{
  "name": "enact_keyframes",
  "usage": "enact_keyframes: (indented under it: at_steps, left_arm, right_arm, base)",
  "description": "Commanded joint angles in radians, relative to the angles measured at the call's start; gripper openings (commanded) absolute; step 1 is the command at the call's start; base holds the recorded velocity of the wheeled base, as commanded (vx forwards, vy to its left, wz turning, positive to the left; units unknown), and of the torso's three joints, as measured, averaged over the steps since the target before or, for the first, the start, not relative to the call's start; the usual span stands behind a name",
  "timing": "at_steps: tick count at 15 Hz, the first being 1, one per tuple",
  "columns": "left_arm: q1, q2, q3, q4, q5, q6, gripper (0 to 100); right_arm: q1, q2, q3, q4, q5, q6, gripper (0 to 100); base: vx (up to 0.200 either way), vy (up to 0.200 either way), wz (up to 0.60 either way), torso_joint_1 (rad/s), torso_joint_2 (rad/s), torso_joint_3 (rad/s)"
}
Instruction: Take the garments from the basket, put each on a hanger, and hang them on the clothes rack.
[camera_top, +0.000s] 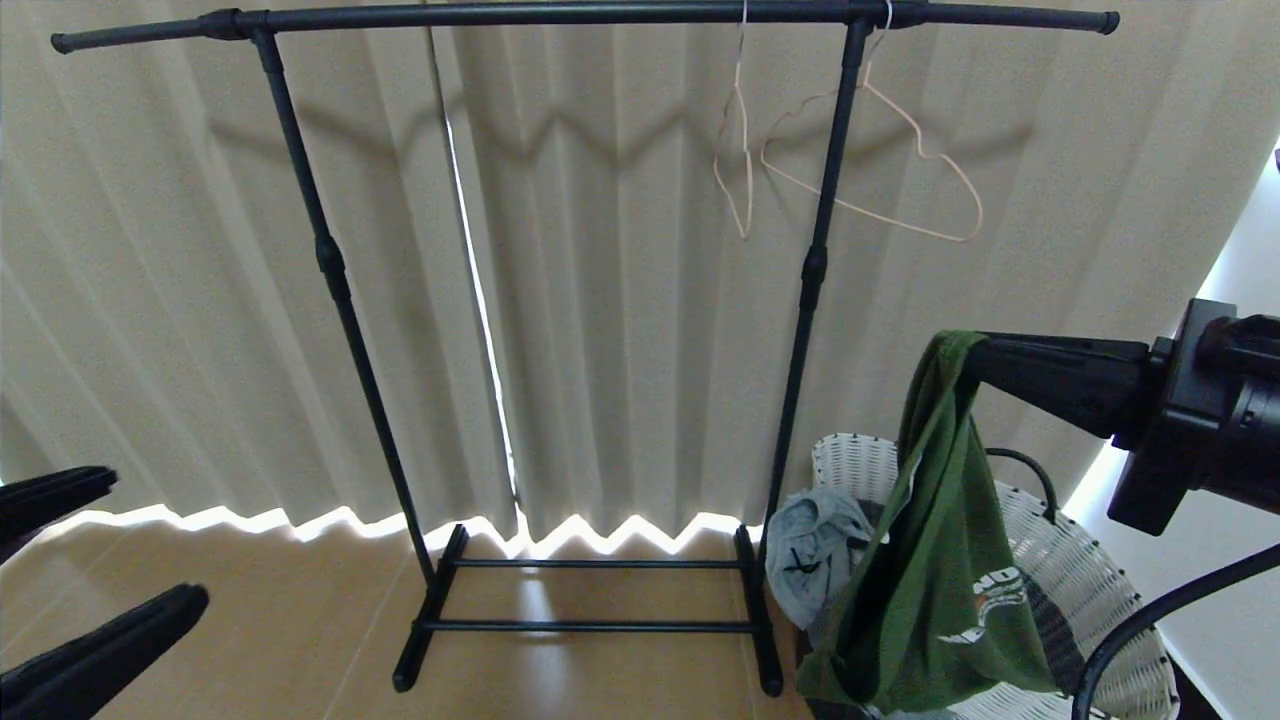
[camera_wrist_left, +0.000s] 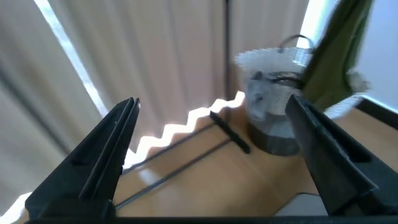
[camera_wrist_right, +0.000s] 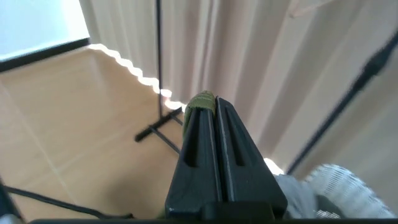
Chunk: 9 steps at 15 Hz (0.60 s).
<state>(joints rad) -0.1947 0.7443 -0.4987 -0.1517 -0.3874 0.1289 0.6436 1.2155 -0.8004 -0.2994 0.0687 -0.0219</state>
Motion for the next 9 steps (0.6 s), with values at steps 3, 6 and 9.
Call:
enact_keyframes:
  at_steps: [3,6,9]
  left_arm:
    - [-0.540,0.469,-0.136,-0.177,0.398,-0.170,100]
    - [-0.624,0.655,-0.152,-0.253,0.407,-0.187,100]
    - [-0.744,0.856,-0.219,-0.417,0.444,-0.256,100]
  right_arm:
    - [0.019,0.025,-0.010,-0.040,0.019,0.031,0]
    - [0.019,0.035,-0.010,-0.070,0.033,0.048,0]
    - [0.028,0.053,-0.017,-0.110,0.040,0.048,0]
  base:
    - [0.000,0.000,0.00,0.000,0.00,0.000]
    - [0.000,0.000,0.00,0.000,0.00,0.000]
    - [0.000,0.000,0.00,0.000,0.00,0.000]
